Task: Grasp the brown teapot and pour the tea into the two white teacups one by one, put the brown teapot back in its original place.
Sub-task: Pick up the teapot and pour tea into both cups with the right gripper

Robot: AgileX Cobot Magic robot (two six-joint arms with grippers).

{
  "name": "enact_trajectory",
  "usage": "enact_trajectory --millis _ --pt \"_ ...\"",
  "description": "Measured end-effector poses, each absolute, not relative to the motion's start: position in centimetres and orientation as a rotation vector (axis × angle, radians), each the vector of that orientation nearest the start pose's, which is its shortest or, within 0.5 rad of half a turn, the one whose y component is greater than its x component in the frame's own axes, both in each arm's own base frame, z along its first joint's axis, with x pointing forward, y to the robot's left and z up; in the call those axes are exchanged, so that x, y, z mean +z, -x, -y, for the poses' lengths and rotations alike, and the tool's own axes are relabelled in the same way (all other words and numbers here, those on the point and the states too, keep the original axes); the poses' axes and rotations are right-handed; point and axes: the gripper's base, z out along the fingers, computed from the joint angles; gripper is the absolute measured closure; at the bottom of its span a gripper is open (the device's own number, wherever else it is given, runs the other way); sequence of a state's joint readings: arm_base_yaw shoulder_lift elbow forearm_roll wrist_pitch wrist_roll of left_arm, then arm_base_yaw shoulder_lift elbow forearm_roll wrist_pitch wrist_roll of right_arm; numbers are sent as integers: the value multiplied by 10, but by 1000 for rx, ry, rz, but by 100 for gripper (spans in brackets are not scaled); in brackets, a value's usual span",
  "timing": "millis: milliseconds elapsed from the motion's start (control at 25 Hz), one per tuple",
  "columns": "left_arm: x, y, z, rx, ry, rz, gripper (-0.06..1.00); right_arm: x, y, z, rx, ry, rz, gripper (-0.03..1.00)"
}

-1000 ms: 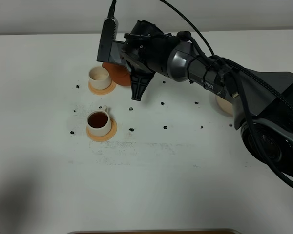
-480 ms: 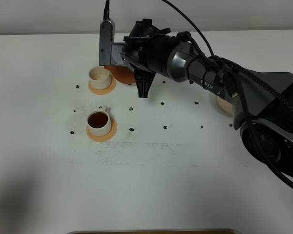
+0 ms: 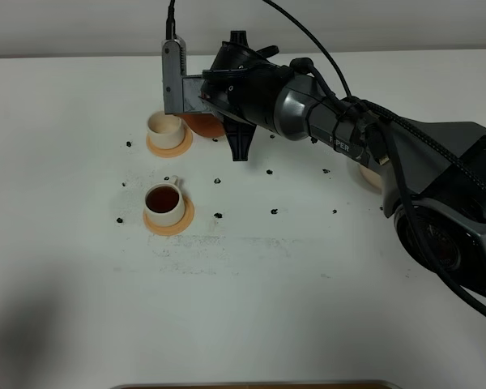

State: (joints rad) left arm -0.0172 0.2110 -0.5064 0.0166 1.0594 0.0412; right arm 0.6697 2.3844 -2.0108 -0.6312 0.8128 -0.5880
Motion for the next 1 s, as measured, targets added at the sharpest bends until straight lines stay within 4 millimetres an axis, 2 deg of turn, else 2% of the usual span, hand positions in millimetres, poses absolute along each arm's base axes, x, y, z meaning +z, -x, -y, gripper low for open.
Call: enact_trajectory --millis 720,1000 --pt "277 -27 -1 34 -68 -2247 49 174 -439 -297 -776 1887 -1672 85" --pt "277 -27 -1 37 -68 -2247 49 165 -441 -297 -840 1930 -1621 85"
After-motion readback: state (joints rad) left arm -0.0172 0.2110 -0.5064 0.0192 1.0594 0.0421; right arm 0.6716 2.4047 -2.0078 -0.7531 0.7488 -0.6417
